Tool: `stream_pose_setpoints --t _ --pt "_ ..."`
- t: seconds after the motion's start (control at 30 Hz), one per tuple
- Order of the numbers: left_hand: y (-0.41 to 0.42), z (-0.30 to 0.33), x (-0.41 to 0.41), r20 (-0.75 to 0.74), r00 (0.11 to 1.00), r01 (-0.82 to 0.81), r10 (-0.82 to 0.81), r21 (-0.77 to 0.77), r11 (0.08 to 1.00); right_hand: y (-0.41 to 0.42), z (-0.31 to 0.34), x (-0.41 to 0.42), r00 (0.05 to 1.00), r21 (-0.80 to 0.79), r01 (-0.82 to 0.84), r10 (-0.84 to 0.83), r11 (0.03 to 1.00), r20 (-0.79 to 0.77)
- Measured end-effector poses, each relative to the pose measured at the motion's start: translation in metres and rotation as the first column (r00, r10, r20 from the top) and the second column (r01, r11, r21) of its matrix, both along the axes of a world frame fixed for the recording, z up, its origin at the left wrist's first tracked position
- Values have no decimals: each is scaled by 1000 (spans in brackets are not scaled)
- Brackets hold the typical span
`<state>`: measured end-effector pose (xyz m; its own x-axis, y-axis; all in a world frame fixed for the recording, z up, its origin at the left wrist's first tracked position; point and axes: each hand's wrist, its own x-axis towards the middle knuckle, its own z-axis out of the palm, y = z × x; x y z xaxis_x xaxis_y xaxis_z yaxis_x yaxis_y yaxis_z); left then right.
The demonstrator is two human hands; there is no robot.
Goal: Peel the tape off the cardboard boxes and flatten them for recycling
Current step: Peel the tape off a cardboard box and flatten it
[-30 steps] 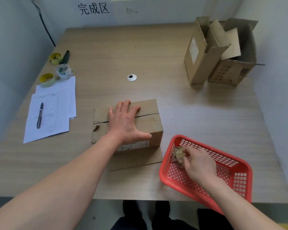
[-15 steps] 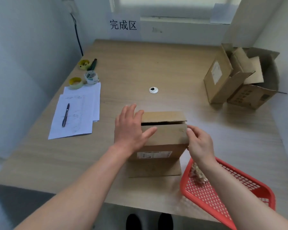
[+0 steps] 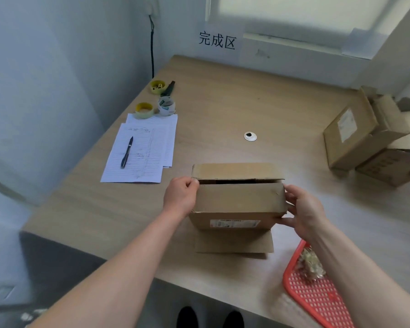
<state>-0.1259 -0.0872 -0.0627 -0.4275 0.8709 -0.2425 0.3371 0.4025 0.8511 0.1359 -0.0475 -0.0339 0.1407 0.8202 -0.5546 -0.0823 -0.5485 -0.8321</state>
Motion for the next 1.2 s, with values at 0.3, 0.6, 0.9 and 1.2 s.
stream_pose_setpoints --t 0.3,0.6,0.9,1.2 --pt "13 40 -16 229 931 324 -283 -171 930 7 -1 8 981 -63 -175 169 982 -96" --pt "2 20 14 -210 885 300 -416 -427 853 9 1 -22 398 -200 -652 554 732 731" --pt "3 25 14 52 984 178 -171 -281 943 26 -5 -9 680 -52 -563 498 825 538" --pt "-8 65 -40 129 948 296 -292 -9 955 76 16 49 703 245 -297 385 923 -597"
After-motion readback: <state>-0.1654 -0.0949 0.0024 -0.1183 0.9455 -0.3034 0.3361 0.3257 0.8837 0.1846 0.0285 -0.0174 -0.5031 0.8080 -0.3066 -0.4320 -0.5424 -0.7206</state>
